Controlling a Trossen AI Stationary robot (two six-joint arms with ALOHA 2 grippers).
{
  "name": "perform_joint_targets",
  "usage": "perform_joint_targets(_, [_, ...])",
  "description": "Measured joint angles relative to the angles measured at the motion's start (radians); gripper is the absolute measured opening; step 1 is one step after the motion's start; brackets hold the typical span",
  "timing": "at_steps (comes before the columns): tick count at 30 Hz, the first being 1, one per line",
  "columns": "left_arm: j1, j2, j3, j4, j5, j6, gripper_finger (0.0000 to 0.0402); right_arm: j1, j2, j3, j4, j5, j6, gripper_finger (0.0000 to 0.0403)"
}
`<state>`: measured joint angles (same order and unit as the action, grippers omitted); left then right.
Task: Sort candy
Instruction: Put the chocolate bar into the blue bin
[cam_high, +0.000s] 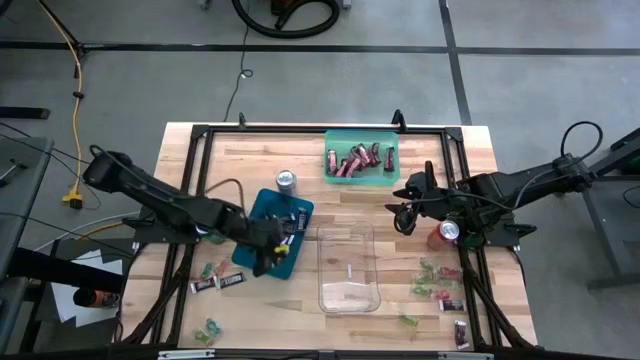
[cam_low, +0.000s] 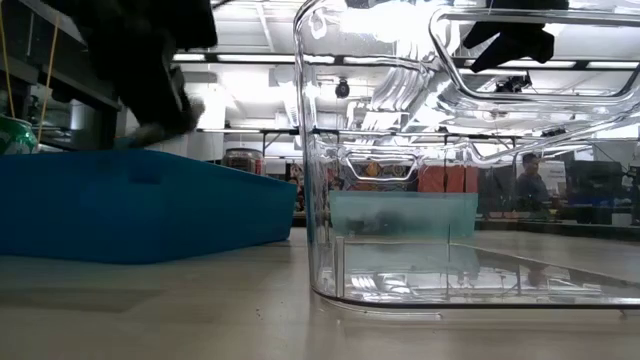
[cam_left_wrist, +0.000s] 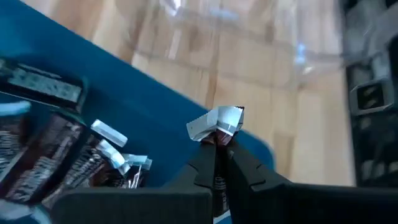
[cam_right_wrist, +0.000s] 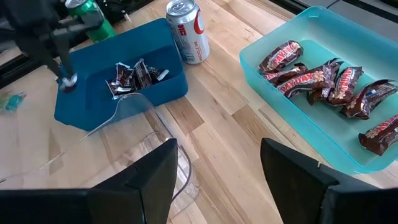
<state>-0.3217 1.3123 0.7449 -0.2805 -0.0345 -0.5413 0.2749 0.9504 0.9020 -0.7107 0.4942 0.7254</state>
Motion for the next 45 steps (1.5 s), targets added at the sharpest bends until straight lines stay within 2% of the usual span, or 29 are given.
perform_joint_targets(5, [-0.038, 0.118, 0.001, 0.03, 0.009, 0.033, 0.0, 0.0, 0.0, 0.0, -0.003, 0.0, 0.0, 0.0224])
perform_joint_targets(10, [-0.054, 0.216, 0.0, 0.016, -0.049, 0.047, 0.0, 0.0, 0.0, 0.0, -0.006, 0.001, 0.0, 0.0224])
perform_joint_targets(13, [-0.051, 0.251, 0.0, 0.017, -0.05, 0.022, 0.0005, 0.0, 0.0, 0.0, -0.01, 0.001, 0.0, 0.0224])
perform_joint_targets(16, [-0.031, 0.259, 0.0, 0.015, -0.023, -0.047, 0.0025, 0.0, 0.0, 0.0, -0.011, 0.001, 0.0, 0.0224])
perform_joint_targets(21, [-0.001, 0.237, 0.0, 0.018, 0.03, -0.05, 0.009, 0.0, 0.0, 0.0, -0.011, 0.001, 0.0, 0.0224])
perform_joint_targets(27, [0.039, 0.143, 0.001, -0.013, 0.063, -0.02, 0.0167, 0.0, 0.0, 0.0, -0.011, 0.001, 0.005, 0.0224])
perform_joint_targets(29, [0.067, 0.091, 0.001, -0.031, 0.112, -0.014, 0.0184, 0.0, -0.001, 0.0, -0.009, -0.015, 0.029, 0.0224])
perform_joint_targets(32, [0.131, -0.026, 0.001, -0.072, 0.235, -0.038, 0.0197, 0.0, -0.008, 0.0, 0.027, -0.115, 0.028, 0.0224])
perform_joint_targets(34, [0.172, -0.122, 0.0, -0.063, 0.263, -0.054, 0.0199, 0.0, -0.016, 0.0, 0.057, -0.19, 0.019, 0.0224])
perform_joint_targets(36, [0.202, -0.218, 0.0, 0.011, 0.215, -0.04, 0.0199, 0.0, -0.021, 0.0, 0.09, -0.235, 0.019, 0.0224])
perform_joint_targets(41, [0.241, -0.383, 0.002, 0.288, -0.069, 0.075, 0.02, 0.0, -0.023, 0.0, 0.113, -0.261, 0.043, 0.0224])
perform_joint_targets(45, [0.28, -0.426, 0.002, 0.417, -0.122, 0.14, 0.02, 0.0, -0.022, 0.0, 0.116, -0.289, 0.064, 0.0224])
